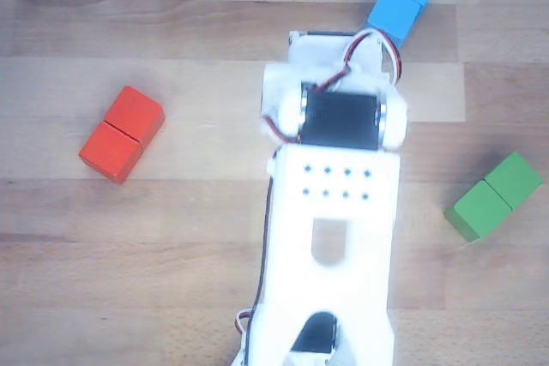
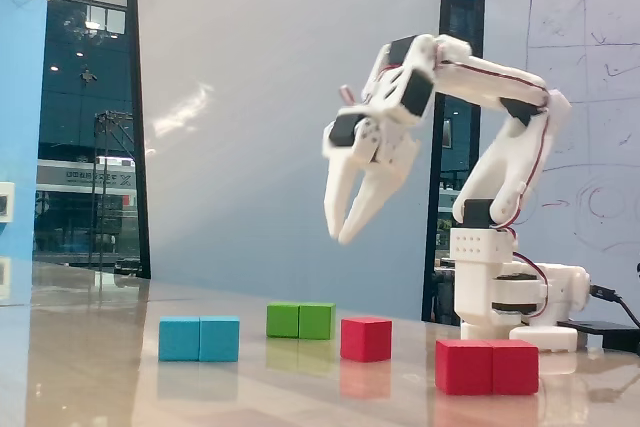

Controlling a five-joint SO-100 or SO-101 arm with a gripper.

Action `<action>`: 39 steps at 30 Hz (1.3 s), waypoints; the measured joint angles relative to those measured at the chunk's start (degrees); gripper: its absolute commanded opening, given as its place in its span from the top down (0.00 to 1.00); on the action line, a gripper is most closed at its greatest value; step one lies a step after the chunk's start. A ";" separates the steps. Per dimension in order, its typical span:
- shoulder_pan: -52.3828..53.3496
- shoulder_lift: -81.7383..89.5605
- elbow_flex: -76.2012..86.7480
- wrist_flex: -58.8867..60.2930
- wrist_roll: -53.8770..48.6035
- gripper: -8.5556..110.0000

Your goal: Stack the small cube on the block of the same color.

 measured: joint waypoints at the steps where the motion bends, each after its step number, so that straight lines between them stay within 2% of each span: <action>1: 0.00 -1.93 -0.35 0.00 0.00 0.92; 16: 0.00 -18.02 -0.62 1.05 0.00 0.92; 30: 0.00 -18.46 -2.37 9.76 0.00 0.92; 39: 0.00 -18.46 -9.05 14.06 0.00 0.90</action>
